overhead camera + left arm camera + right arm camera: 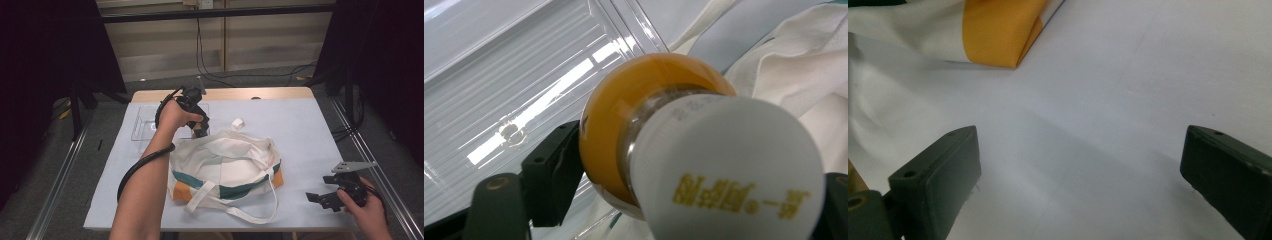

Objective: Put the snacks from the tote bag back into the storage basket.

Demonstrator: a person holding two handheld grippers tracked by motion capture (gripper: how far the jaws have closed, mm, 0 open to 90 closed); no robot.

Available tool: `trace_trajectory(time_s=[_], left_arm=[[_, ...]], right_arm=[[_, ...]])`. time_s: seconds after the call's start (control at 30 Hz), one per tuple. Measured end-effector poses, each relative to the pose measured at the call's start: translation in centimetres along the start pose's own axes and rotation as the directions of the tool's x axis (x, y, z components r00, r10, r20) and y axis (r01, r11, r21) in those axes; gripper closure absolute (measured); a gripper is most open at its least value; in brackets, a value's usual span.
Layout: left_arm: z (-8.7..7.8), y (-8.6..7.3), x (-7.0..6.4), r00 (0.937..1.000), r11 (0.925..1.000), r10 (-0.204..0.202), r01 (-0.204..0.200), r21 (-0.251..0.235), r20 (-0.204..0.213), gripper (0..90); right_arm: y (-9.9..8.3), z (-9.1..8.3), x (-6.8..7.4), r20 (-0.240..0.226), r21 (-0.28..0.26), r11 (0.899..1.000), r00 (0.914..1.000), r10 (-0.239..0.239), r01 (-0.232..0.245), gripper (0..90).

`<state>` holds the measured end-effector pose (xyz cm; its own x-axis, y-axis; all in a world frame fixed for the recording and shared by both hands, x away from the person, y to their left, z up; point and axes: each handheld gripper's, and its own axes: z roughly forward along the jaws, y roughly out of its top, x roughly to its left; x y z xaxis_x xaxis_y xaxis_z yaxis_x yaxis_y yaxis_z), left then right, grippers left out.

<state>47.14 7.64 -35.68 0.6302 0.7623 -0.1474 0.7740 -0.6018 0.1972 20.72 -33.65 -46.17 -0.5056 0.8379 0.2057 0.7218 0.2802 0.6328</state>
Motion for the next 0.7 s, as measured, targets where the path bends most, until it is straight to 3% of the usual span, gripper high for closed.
trace_trajectory(time_s=[0.7], left_arm=[[-0.12, -0.67, -0.27, 0.9998, 1.0, 0.002, -0.002, -0.003, 0.018, 10.8]], right_arm=[[0.01, -0.07, 0.11, 0.005, 0.0, 1.0, 1.0, 0.002, -0.002, 2.8]])
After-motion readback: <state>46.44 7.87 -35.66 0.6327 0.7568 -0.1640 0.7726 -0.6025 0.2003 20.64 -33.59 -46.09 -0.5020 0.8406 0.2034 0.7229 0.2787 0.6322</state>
